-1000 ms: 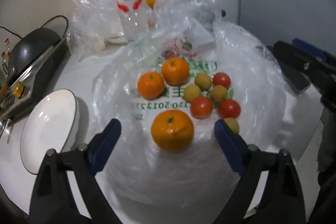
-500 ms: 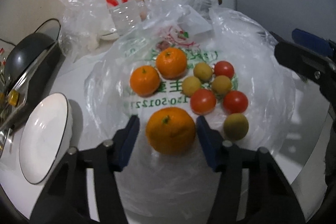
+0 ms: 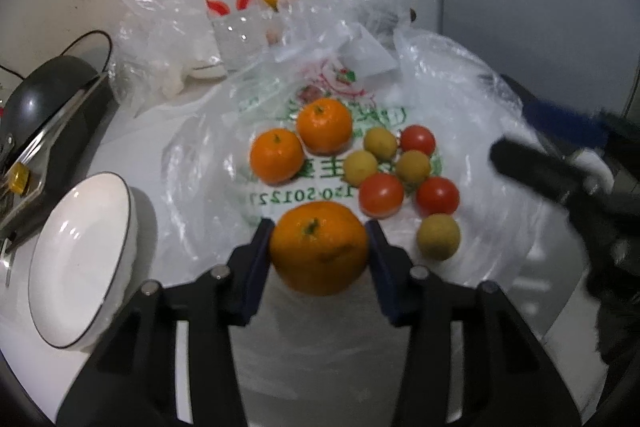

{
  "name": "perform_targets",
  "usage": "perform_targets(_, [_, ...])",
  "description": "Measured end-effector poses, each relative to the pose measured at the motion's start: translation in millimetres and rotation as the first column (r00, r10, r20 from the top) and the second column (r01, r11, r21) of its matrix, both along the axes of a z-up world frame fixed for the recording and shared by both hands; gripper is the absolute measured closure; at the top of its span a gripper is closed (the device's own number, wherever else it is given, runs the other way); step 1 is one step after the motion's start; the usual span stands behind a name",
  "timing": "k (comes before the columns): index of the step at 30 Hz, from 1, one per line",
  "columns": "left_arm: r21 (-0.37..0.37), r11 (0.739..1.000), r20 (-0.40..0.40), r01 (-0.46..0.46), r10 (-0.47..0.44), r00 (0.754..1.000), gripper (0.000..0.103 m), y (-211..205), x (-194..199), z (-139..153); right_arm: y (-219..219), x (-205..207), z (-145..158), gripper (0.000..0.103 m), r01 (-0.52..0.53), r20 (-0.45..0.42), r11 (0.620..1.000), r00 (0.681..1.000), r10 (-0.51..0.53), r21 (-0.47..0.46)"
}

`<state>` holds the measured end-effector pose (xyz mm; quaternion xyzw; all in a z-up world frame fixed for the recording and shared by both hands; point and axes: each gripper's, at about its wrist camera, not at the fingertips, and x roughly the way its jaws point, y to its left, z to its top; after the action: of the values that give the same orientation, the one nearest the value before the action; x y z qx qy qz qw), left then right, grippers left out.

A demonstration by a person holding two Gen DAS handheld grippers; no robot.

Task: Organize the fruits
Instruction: 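Grasp a mandarin orange with the left gripper while the right gripper approaches the bag, then lift the mandarin with the left gripper while the right gripper grasps a yellow-green fruit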

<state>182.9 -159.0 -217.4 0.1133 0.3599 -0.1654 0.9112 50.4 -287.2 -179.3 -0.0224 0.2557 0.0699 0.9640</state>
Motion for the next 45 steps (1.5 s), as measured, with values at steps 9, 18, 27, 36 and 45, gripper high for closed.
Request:
perform_targets(9, [-0.041, 0.999, 0.038, -0.022, 0.023, 0.999, 0.056, 16, -9, 14, 22, 5, -17, 0.059, -0.046, -0.094, 0.998, 0.994, 0.049, 0.031])
perform_targets(18, [-0.082, 0.996, 0.057, -0.039, 0.043, 0.997, 0.056, 35, -18, 19, 40, 4, -22, 0.062, -0.069, -0.138, 0.997, 0.988, 0.072, 0.027])
perform_targets(27, [-0.104, 0.993, 0.074, -0.047, 0.055, 0.996, 0.056, 50, -26, 21, 48, 13, -32, 0.070, -0.032, -0.189, 0.999, 0.982, 0.027, -0.023])
perform_targets(36, [-0.145, 0.989, 0.096, -0.034, 0.049, 0.994, 0.056, 60, -32, 26, 51, 15, -38, 0.076, -0.013, -0.207, 0.999, 0.978, 0.003, -0.047])
perform_targets(45, [-0.165, 0.985, 0.137, -0.049, 0.072, 0.988, 0.056, 75, -38, 37, 59, 9, -20, 0.076, -0.013, -0.146, 0.998, 0.989, 0.004, -0.060])
